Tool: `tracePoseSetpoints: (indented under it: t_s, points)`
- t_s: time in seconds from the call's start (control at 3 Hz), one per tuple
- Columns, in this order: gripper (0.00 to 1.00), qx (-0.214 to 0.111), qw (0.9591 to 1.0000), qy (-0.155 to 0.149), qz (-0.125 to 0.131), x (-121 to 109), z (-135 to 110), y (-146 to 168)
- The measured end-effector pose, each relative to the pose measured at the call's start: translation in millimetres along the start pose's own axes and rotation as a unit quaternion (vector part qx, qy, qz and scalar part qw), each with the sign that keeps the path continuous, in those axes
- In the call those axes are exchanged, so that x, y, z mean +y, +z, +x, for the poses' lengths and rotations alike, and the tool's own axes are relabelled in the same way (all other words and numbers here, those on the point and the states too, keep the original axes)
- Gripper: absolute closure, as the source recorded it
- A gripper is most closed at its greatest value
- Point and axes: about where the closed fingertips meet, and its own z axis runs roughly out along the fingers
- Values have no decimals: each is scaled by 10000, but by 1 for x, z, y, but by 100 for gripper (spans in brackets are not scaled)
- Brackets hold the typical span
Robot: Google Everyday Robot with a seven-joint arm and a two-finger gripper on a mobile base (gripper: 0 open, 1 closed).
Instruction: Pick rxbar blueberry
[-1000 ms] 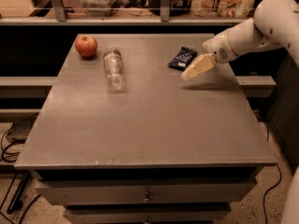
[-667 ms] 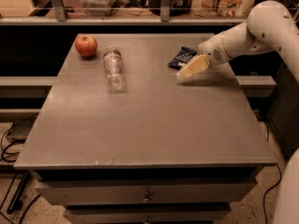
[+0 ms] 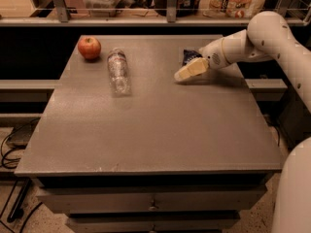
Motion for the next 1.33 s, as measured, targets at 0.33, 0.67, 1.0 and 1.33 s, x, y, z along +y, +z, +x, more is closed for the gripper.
tracePoseSetpoints:
  t_s: [0.33, 0.67, 1.0, 1.33]
  points:
    - [24, -110, 9999, 28, -83, 1, -5, 7]
    - [47, -162, 9998, 62, -123, 3, -5, 10]
    - [78, -163, 9998, 69, -121, 3, -7, 9]
    - [99, -163, 9998, 69, -121, 3, -9, 8]
